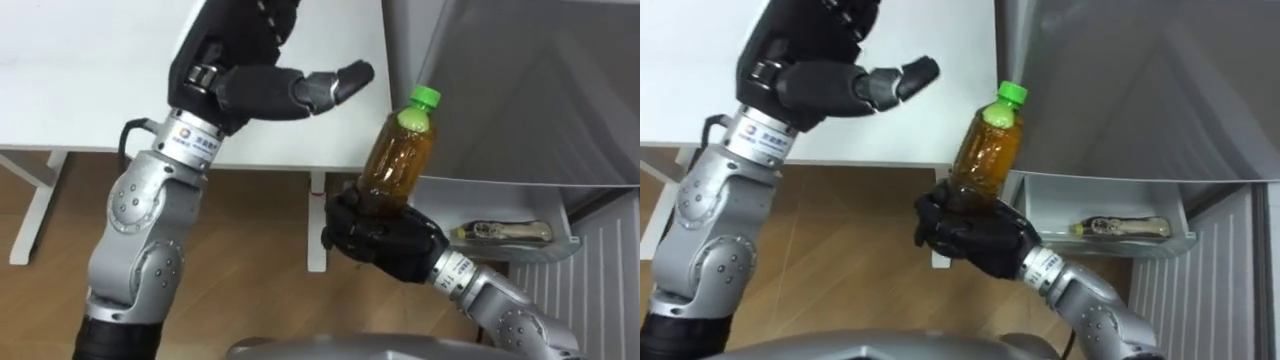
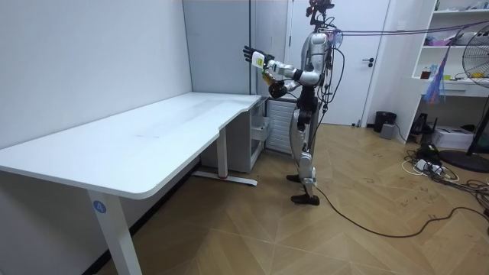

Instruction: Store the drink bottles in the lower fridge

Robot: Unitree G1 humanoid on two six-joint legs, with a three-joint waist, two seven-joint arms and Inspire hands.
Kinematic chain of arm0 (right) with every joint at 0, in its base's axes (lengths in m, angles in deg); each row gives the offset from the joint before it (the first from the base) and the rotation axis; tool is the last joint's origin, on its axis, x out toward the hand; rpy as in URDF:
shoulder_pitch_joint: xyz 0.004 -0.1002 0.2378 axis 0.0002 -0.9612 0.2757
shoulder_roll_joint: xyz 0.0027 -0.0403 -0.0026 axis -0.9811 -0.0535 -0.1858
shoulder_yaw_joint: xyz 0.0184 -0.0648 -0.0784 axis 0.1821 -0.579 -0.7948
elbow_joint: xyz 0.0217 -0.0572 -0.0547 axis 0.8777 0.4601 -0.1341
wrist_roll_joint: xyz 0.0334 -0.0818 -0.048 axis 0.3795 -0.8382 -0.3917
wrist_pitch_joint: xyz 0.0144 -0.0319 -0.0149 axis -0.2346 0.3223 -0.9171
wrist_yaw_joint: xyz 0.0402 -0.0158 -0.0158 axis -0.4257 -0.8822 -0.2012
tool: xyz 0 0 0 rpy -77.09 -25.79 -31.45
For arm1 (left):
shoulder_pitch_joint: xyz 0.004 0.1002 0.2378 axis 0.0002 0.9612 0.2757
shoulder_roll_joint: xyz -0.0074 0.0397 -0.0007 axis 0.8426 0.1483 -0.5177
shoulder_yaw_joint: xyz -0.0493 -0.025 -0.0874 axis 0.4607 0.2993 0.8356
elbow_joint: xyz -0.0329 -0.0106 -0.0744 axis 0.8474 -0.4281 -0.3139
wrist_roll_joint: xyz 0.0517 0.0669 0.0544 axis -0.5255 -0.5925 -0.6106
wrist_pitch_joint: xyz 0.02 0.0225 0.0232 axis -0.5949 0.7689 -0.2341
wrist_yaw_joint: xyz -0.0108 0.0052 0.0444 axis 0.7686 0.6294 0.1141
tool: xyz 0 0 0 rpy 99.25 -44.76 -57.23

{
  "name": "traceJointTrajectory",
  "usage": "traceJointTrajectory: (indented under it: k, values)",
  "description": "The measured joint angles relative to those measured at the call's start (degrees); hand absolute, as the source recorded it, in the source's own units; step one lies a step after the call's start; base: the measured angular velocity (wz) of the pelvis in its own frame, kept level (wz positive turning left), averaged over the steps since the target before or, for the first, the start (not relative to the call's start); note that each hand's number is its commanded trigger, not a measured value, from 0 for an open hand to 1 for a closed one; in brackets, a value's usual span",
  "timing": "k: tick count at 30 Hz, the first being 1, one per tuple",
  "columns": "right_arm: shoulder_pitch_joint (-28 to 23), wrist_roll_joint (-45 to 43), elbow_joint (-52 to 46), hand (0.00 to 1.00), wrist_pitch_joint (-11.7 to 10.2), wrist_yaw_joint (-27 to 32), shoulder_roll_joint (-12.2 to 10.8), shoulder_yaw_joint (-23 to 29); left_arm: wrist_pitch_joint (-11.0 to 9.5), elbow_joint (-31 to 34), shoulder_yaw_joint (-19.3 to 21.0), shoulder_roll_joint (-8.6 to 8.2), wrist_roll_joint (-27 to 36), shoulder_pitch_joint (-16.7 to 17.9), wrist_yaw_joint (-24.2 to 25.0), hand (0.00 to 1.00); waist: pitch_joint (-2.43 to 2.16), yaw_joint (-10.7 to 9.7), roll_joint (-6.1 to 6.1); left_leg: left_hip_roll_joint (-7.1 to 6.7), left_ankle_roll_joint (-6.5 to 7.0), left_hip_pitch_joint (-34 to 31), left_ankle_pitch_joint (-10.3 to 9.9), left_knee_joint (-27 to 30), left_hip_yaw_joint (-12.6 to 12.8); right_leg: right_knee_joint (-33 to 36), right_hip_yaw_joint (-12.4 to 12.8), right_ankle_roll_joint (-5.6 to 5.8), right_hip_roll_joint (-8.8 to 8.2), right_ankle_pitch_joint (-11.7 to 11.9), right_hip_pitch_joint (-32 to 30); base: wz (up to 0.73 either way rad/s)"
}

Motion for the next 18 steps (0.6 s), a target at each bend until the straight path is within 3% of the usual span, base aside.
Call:
traceJointTrajectory:
  k: [5,7,10,18]
  values:
    - [-0.65,-0.05,0.00,1.00,-0.01,0.77,-0.27,0.54,-0.36,0.53,6.08,0.48,-0.60,0.00,-5.11,0.00,0.28,0.57,0.58,0.26,-0.03,1.24,-0.02,-0.23,-0.12,-1.23,-0.33,-0.02,0.34,0.01,1.86,0.01]
    - [-1.55,-0.19,0.01,1.00,-0.06,0.79,-0.69,2.19,-1.62,0.70,8.58,0.29,-2.39,0.00,-8.04,0.00,0.37,1.31,1.56,0.35,-0.12,1.46,-0.09,-0.38,-0.13,-1.22,-0.35,-0.02,0.44,0.01,2.02,0.00]
    - [-2.42,-2.79,0.00,1.00,-0.08,1.17,-0.67,4.03,-3.15,0.70,10.78,-0.29,-2.98,0.98,-11.69,0.00,0.03,2.29,2.42,0.38,-0.12,1.53,-0.08,-0.46,-0.16,-1.22,-0.42,-0.01,0.45,0.01,2.01,0.00]
    - [-3.06,-3.29,0.00,1.00,-0.03,2.94,-1.41,7.08,-3.71,-2.69,18.39,-0.31,-6.64,4.51,-20.86,0.00,-0.10,3.29,2.26,0.27,-0.12,3.41,-0.06,-0.57,-0.02,-1.06,-0.10,0.00,0.35,-0.27,3.55,-0.01]
